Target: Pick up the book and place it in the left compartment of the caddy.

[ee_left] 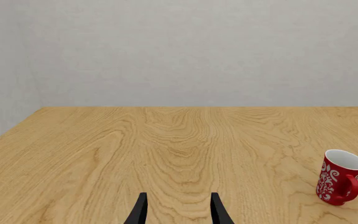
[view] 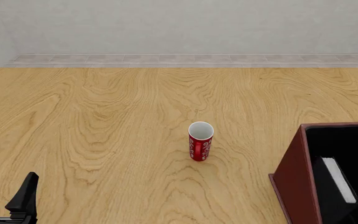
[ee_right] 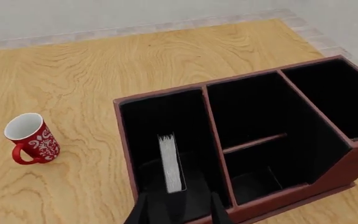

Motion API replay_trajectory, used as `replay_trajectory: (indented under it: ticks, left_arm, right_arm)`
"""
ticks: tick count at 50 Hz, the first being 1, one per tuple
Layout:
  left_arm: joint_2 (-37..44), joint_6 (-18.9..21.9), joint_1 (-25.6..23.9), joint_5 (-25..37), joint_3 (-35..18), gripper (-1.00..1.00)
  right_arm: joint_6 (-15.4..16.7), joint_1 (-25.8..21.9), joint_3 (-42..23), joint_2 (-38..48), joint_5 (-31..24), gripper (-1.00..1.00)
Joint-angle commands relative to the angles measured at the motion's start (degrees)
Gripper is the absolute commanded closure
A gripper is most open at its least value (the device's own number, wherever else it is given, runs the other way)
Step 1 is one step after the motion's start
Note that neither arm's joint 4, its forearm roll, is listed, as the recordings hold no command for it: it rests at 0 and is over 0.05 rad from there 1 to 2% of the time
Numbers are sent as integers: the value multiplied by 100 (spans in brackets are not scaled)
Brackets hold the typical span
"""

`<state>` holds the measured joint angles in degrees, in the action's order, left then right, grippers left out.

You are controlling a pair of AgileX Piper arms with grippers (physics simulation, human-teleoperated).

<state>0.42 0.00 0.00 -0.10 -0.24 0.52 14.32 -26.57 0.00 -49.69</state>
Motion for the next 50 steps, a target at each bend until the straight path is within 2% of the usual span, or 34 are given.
replay_trajectory:
  ticks: [1,21,50]
  left_arm:
    - [0,0,0,0,0,-100]
    - [0,0,0,0,0,-100]
    - [0,0,0,0,0,-100]
  right_arm:
    - [-26,-90,-521,0,-280,-100]
    - [1,-191,-1691,0,-918,-100]
    - [47,-403,-2857,0,-1456,-100]
